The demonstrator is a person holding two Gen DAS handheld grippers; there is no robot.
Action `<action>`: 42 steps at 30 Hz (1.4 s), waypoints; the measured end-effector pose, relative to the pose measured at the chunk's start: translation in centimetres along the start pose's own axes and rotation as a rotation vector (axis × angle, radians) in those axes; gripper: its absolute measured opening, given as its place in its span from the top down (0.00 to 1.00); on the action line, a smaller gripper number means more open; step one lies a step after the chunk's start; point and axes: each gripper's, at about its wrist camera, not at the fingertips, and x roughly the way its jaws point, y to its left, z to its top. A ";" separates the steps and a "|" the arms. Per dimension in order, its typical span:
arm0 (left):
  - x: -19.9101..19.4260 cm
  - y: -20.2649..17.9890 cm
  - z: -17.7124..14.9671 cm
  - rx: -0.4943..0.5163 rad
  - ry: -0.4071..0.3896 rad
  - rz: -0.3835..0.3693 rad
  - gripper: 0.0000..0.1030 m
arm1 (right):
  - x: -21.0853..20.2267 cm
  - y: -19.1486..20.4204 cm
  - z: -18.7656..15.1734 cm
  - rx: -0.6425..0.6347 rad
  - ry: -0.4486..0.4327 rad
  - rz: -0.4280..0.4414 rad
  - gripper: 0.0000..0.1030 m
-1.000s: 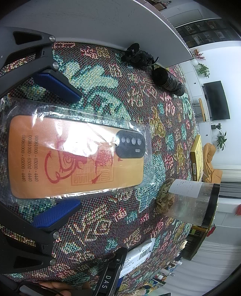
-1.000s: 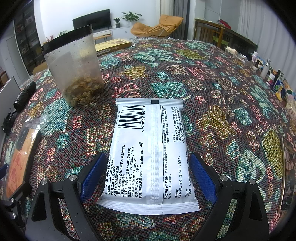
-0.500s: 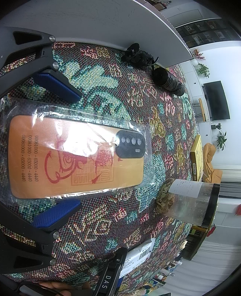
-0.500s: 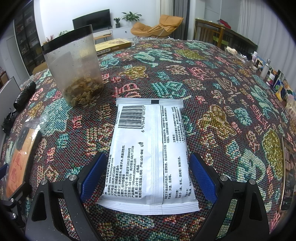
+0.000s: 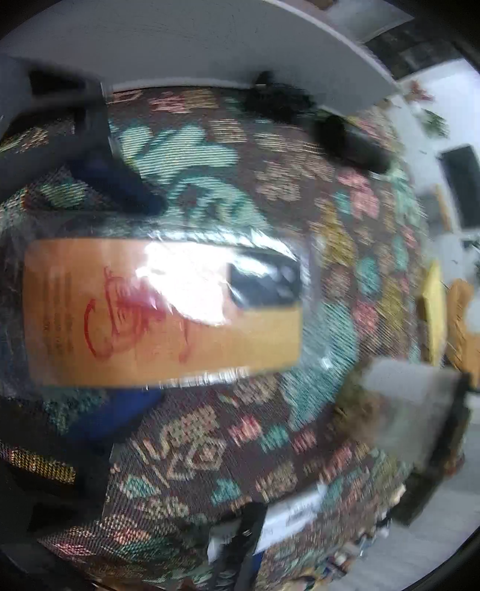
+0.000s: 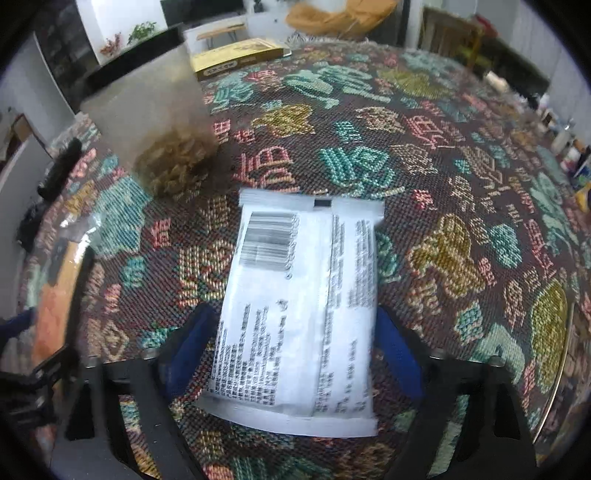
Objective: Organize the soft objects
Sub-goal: 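Carry the phone case and white package to the white bin and release both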
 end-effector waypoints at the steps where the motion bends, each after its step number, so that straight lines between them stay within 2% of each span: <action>1: -0.2 -0.2 0.0 0.022 -0.007 0.013 0.28 | -0.4 -0.5 0.2 0.016 0.006 0.013 0.37; 3: -0.9 -0.2 -0.6 0.013 -0.030 -0.019 0.28 | -1.3 -1.6 -0.2 0.057 0.009 0.035 0.39; 7: -6.5 1.3 -3.0 -0.116 -0.158 -0.208 0.28 | -5.4 -1.9 -2.3 0.096 -0.060 0.111 0.39; 10: -12.1 3.2 -4.7 -0.168 -0.254 -0.296 0.28 | -8.7 -0.2 -3.4 0.109 -0.094 0.212 0.39; 12: -15.4 4.6 -5.0 -0.182 -0.304 -0.305 0.28 | -10.8 2.2 -3.6 0.092 -0.110 0.279 0.39; 15: -20.3 9.1 -6.4 -0.199 -0.377 -0.246 0.28 | -14.3 8.5 -3.4 -0.011 -0.139 0.381 0.39; 19: -24.5 16.7 -9.2 -0.257 -0.405 -0.056 0.27 | -18.8 19.4 -3.7 -0.177 -0.140 0.584 0.38; 20: -25.2 18.7 -10.4 -0.277 -0.401 0.008 0.27 | -19.9 23.1 -4.1 -0.226 -0.131 0.651 0.38; 22: -25.4 22.1 -12.3 -0.332 -0.374 0.108 0.27 | -21.0 28.1 -5.1 -0.293 -0.116 0.725 0.38; 24: -24.7 25.0 -14.4 -0.398 -0.322 0.204 0.14 | -21.2 33.8 -6.7 -0.374 -0.089 0.804 0.30; 25: -24.0 26.2 -15.4 -0.427 -0.295 0.240 0.11 | -20.9 35.4 -7.4 -0.400 -0.083 0.820 0.23; 26: -23.1 27.3 -16.3 -0.455 -0.264 0.267 0.11 | -20.1 37.7 -8.3 -0.442 -0.056 0.823 0.15; 28: -21.6 28.9 -17.8 -0.497 -0.208 0.319 0.11 | -18.5 39.9 -9.4 -0.494 0.001 0.764 0.15; 30: -21.0 29.4 -18.8 -0.518 -0.200 0.352 0.11 | -17.8 39.5 -10.2 -0.505 -0.042 0.712 0.15; 35: -21.2 27.1 -18.0 -0.499 -0.296 0.329 0.11 | -14.9 32.8 -9.9 -0.476 -0.166 0.506 0.15; 39: -21.9 23.6 -14.8 -0.461 -0.375 0.281 0.11 | -10.2 25.7 -9.3 -0.389 -0.170 0.285 0.15; 42: -23.0 20.8 -12.7 -0.405 -0.436 0.196 0.11 | -7.1 19.7 -9.3 -0.314 -0.180 0.136 0.15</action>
